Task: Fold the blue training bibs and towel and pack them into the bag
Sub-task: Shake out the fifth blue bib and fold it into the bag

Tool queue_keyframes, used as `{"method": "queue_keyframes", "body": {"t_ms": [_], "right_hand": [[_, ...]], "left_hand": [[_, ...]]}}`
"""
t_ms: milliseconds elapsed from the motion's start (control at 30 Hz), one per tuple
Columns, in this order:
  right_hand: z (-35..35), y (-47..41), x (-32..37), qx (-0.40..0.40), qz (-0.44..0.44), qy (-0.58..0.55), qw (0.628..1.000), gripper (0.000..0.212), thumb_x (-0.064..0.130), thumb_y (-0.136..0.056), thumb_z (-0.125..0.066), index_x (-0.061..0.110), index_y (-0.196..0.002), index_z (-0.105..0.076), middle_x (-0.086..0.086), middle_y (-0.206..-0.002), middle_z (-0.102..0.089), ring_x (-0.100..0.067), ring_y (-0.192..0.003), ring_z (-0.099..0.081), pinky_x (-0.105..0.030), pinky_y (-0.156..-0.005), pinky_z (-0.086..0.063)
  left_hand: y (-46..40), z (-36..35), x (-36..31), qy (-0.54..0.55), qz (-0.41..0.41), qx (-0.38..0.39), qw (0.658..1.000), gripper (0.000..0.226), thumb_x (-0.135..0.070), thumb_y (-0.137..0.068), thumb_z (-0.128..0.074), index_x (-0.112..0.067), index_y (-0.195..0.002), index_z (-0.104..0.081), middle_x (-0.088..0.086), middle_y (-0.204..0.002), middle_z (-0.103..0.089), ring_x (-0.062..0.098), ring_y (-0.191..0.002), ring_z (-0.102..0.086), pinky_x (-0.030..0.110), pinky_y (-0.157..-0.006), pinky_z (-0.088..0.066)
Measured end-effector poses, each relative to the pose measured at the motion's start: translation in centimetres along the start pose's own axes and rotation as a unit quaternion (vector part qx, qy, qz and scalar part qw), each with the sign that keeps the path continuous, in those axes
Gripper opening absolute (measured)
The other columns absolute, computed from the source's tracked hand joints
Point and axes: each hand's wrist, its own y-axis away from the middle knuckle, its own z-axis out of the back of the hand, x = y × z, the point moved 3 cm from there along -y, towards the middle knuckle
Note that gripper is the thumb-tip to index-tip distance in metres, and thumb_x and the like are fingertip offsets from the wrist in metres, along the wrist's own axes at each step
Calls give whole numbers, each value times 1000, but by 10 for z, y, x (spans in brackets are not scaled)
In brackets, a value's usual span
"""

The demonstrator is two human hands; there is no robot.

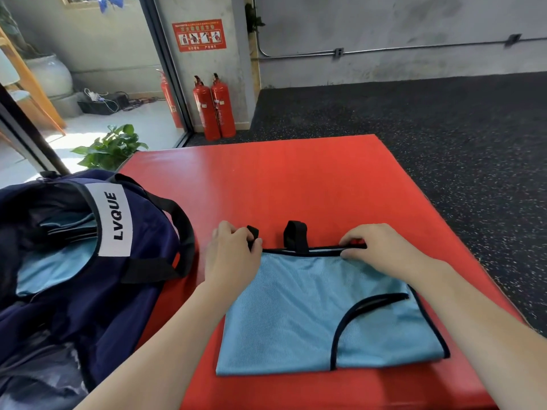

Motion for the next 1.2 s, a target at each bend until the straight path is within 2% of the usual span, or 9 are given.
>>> {"method": "queue_keyframes", "body": {"t_ms": [100, 300, 500, 633, 733, 833, 933, 1067, 1200], "right_hand": [[10, 4, -14, 11, -33, -22, 999, 14, 44, -82, -79, 41, -94, -73, 20, -96, -69, -5, -95, -62, -32, -90, -52], [12, 13, -24, -8, -24, -31, 999, 8, 41, -86, -76, 41, -94, -74, 19, -98, -68, -3, -97, -61, -32, -91, -51], [15, 23, -27, -14, -15, -17, 1000, 2, 42, -85, -76, 40, -84, -77, 19, -93, -68, -2, -92, -62, -32, -87, -52], [16, 35, -28, 21, -23, -12, 999, 13, 52, -74, -81, 40, -72, -76, 17, -76, -69, -1, -77, -62, -34, -76, -54], [13, 47, -25, 38, -17, -11, 999, 24, 59, -70, -81, 36, -69, -74, 17, -74, -68, 0, -74, -61, -31, -71, -53], [7, 59, -20, 41, 3, -12, 999, 28, 59, -72, -80, 31, -69, -73, 15, -75, -66, 1, -76, -59, -27, -70, -51], [4, 69, -15, 46, 20, -17, 999, 31, 59, -73, -79, 29, -70, -73, 14, -76, -65, -1, -78, -60, -28, -70, -51], [0, 82, -6, 78, 36, 2, 996, 40, 64, -72, -75, 24, -71, -72, 12, -72, -66, -3, -72, -61, -33, -70, -52], [-6, 98, -2, 102, 43, 3, 994, 45, 67, -71, -70, 22, -71, -69, 8, -70, -67, -8, -66, -62, -40, -67, -53]], "left_hand": [[4, 6, -7, 3, -5, -6, 1000, 21, -43, -96, -57, -26, -98, -68, -7, -95, -49, 17, -79, -56, 39, -71, -53], [10, 3, -21, 41, -5, 4, 999, 11, -39, -94, -58, -30, -87, -59, -11, -74, -58, 14, -76, -57, 38, -69, -51], [8, -12, -36, 14, -13, 31, 999, 19, -40, -96, -56, -22, -93, -62, -8, -95, -58, 18, -87, -57, 36, -71, -49], [3, -30, -51, 73, -51, 54, 995, 27, -34, -96, -61, -13, -112, -64, -1, -120, -56, 20, -107, -55, 30, -83, -44], [5, -45, -62, 58, -66, 76, 993, 40, -39, -94, -64, -12, -124, -58, 4, -139, -46, 24, -121, -50, 37, -95, -46], [5, -51, -71, -13, -47, 35, 998, 44, -47, -93, -64, -12, -118, -56, 8, -129, -50, 28, -116, -49, 39, -95, -44], [3, -59, -84, -13, -40, 63, 997, 42, -50, -98, -55, -14, -118, -58, 6, -122, -58, 27, -114, -50, 38, -95, -43], [5, -75, -108, -17, -85, 165, 982, 54, -60, -100, -39, -30, -144, -48, 3, -151, -41, 22, -144, -28, 48, -117, -16], [19, -83, -128, -53, -142, 250, 956, 61, -67, -99, -30, -42, -155, -27, 9, -165, -13, 26, -153, -1, 55, -120, 1]]}}
